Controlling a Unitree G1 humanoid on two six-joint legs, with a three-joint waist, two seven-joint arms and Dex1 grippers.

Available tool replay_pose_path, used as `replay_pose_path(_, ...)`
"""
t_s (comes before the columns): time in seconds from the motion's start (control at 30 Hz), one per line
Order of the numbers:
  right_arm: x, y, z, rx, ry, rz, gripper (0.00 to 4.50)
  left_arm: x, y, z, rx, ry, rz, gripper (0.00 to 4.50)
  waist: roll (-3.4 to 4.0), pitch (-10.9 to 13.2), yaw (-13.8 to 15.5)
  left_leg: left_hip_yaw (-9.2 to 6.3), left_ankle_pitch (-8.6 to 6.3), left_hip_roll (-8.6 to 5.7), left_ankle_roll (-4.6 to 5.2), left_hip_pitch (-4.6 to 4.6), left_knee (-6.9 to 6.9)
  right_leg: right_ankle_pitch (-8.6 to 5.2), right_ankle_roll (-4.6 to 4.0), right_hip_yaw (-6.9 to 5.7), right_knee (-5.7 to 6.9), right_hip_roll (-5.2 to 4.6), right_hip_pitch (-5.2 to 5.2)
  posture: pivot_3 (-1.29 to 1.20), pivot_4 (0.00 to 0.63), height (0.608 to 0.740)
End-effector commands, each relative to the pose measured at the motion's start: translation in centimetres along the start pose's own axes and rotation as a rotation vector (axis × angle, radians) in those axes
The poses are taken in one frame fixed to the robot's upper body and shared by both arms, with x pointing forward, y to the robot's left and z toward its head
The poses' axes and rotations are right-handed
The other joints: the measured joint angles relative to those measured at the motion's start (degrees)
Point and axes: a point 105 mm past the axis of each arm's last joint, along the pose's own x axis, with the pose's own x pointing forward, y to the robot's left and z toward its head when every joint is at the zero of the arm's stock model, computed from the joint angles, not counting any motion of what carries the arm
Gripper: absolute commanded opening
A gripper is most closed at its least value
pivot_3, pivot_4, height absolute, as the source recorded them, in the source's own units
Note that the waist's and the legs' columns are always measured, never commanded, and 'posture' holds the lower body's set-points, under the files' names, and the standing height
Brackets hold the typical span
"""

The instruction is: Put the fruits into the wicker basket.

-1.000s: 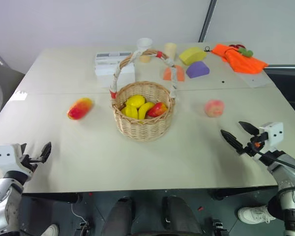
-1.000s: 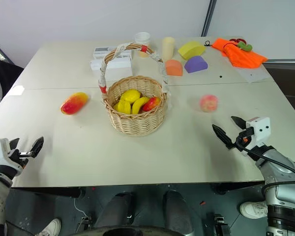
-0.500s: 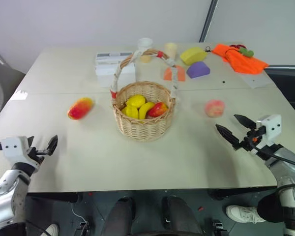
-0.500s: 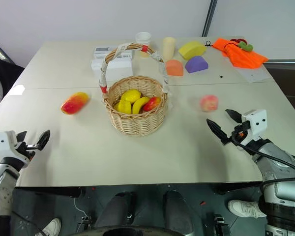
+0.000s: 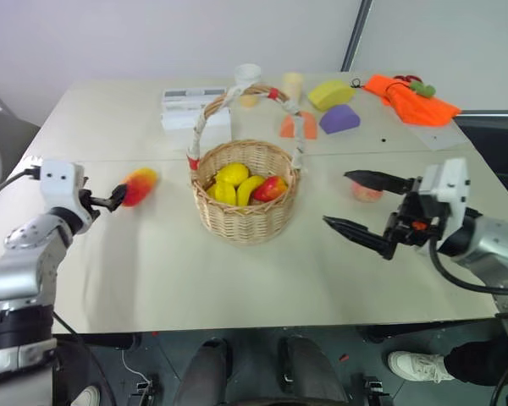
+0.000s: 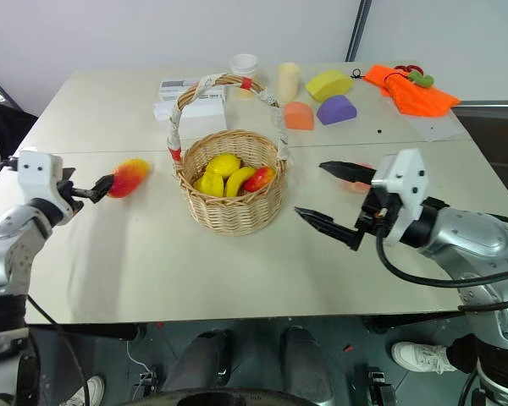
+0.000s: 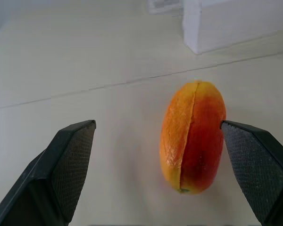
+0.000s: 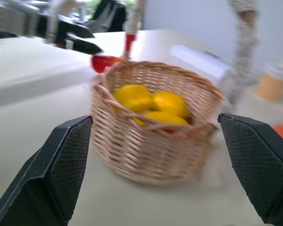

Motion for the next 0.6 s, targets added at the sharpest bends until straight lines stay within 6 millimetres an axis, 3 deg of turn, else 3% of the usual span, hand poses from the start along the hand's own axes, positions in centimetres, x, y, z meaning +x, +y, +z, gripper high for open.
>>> replay_pose_path(0.03, 1.2, 1.4, 1.4, -0.013, -0.066, 0.056, 4.44, 1.6, 0.3, 1.2, 0.051, 0.036, 0.021, 4.5, -0.03, 0.0, 0.0, 0.0, 0.0, -0.01, 0.0, -0.01, 0.01, 0.0, 0.0, 0.0, 0.0, 0.0, 0.0, 0.0, 0.15, 0.732)
replay_pose_path(0.2, 1.8, 2.5, 1.4, 0.004, -0.09, 0.088, 4.44, 3.9, -1.1, 1.2, 0.064, 0.128, -0.054, 4.5, -0.1, 0.1, 0.0, 0.0, 0.0, -0.08, 0.0, -0.02, 0.08, 0.02, 0.01, -0.02, 0.01, -0.02, 0.02, 0.0, 0.15, 0.732)
replay_pose_path(0.37, 1.9, 3.0, 1.5, 0.006, -0.104, 0.085, 4.44, 4.5, -1.3, 0.1, 0.062, 0.221, -0.111, 4.5, -0.2, 0.1, -0.2, -0.03, 0.0, -0.07, 0.0, -0.02, 0.03, 0.01, 0.03, 0.0, 0.01, -0.02, -0.03, 0.0, 0.15, 0.732)
replay_pose_path(0.47, 2.0, 3.2, 1.6, 0.004, -0.113, 0.076, 4.5, 4.6, -0.4, -0.1, 0.04, 0.223, -0.08, 3.59, -0.2, 0.1, -0.2, -0.1, 0.0, -0.04, 0.0, -0.02, 0.0, 0.01, 0.03, 0.0, 0.05, 0.0, -0.07, 0.0, 0.15, 0.732)
replay_pose_path(0.57, 2.1, 3.3, 1.7, -0.002, -0.116, 0.069, 4.5, 4.5, -0.2, 0.0, 0.043, 0.214, -0.076, 2.15, -0.21, 0.1, -0.1, -0.15, 0.0, -0.02, 0.0, -0.02, 0.04, 0.01, 0.03, 0.0, 0.07, 0.0, -0.06, 0.0, 0.15, 0.732)
replay_pose_path(0.6, 2.1, 3.3, 1.7, -0.002, -0.116, 0.068, 4.5, 4.5, -0.1, 0.1, 0.043, 0.208, -0.075, 2.04, -0.21, 0.1, -0.1, -0.15, 0.0, -0.01, 0.0, -0.02, 0.04, 0.01, 0.03, 0.0, 0.07, -0.02, -0.06, 0.0, 0.15, 0.732)
